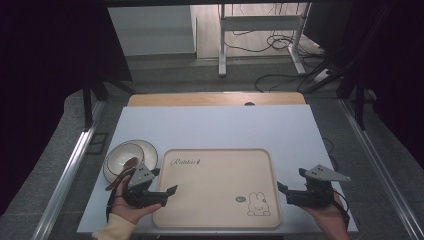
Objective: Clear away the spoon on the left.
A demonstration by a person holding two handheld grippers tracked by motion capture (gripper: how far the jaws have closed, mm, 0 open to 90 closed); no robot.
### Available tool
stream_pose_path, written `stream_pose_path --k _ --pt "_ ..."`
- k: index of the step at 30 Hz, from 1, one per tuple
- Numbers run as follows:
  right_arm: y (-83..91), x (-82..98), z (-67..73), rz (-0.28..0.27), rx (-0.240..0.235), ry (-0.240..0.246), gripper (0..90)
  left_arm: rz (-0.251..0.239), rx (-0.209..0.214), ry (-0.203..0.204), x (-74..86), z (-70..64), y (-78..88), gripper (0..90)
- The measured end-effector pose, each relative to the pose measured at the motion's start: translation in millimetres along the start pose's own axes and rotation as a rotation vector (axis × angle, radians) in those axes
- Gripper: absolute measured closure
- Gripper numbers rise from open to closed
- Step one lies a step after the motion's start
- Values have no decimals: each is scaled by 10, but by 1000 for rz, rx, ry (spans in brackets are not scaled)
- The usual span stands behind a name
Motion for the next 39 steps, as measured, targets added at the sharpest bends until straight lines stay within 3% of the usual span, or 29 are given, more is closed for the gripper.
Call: stream_pose_path --k 7,22,27,32,39 --pt "-19 36 -83 18 -8 -10 98 1 -11 2 -5 -2 -18 183" --pt "-42 37 31 39 -14 14 98 3 13 -36 13 -96 -19 186" --pt "-65 59 12 53 -14 20 98 9 15 -39 12 -86 -45 185" --pt "-77 71 -22 63 -17 -9 100 15 20 -39 -7 -97 -80 183" --pt "-63 57 -5 60 -7 4 104 -1 24 -50 -34 -128 -49 189"
Point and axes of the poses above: each handheld gripper's, and its own axes: y roughly backward along the jaws, x roughly out of its underside, z roughly to its left, the point moved 5 cm from there along -y, roughly forward along the jaws, and after that the axes turned 3 degrees about -y, right-handed, at the moved point
